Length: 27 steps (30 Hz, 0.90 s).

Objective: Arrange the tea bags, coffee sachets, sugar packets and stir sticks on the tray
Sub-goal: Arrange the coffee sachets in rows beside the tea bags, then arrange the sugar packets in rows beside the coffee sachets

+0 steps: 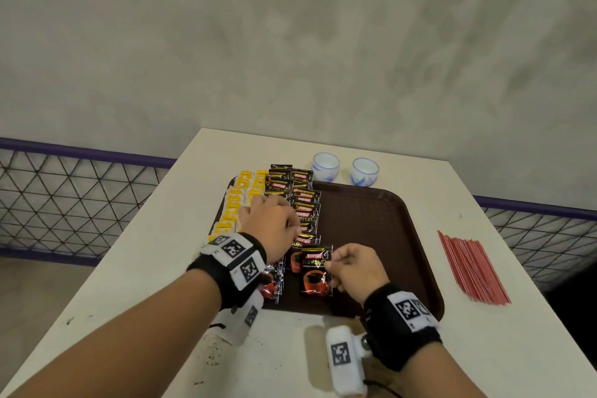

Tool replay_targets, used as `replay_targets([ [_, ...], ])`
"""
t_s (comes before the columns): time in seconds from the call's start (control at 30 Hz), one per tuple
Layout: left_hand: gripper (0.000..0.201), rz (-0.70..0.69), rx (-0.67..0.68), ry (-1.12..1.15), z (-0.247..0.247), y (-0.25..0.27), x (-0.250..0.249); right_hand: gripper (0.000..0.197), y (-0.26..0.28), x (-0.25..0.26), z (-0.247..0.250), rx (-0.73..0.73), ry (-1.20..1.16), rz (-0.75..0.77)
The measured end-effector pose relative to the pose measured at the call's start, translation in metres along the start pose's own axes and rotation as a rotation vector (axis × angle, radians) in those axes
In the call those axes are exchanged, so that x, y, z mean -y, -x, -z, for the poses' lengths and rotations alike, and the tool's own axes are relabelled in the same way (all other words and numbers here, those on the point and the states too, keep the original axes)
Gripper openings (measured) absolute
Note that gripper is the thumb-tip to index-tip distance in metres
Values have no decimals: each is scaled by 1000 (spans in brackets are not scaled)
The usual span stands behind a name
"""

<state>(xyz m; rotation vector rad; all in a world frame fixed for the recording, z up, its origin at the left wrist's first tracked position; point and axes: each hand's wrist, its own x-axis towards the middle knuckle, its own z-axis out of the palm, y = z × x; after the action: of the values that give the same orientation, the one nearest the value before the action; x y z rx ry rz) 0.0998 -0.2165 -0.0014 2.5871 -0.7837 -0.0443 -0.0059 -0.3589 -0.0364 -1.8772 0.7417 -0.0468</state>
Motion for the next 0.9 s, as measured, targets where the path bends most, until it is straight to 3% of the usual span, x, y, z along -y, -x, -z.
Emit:
replay_targets([
  [0.4,10,70,-112,168,80,77,49,15,-2,9,-24,-20,57,-16],
  [0.53,32,63,-125,205,90,116,71,21,25,21,7,-99,146,199],
  [0.6,28,35,-104,209,86,133,75,16,53,24,36,-104,176,286],
  [0.7,5,-22,-38,303,71,154,65,10,101,15,81,-27,300,312],
  [0.8,8,-97,99,301,49,170,43,13,148,-8,110,40,570,286],
  [0.83,8,-135,184,270,40,174,34,16,161,-18,115,90,664,247],
  [0.9,27,-230,404,172,22,183,12,28,185,-38,119,180,792,168],
])
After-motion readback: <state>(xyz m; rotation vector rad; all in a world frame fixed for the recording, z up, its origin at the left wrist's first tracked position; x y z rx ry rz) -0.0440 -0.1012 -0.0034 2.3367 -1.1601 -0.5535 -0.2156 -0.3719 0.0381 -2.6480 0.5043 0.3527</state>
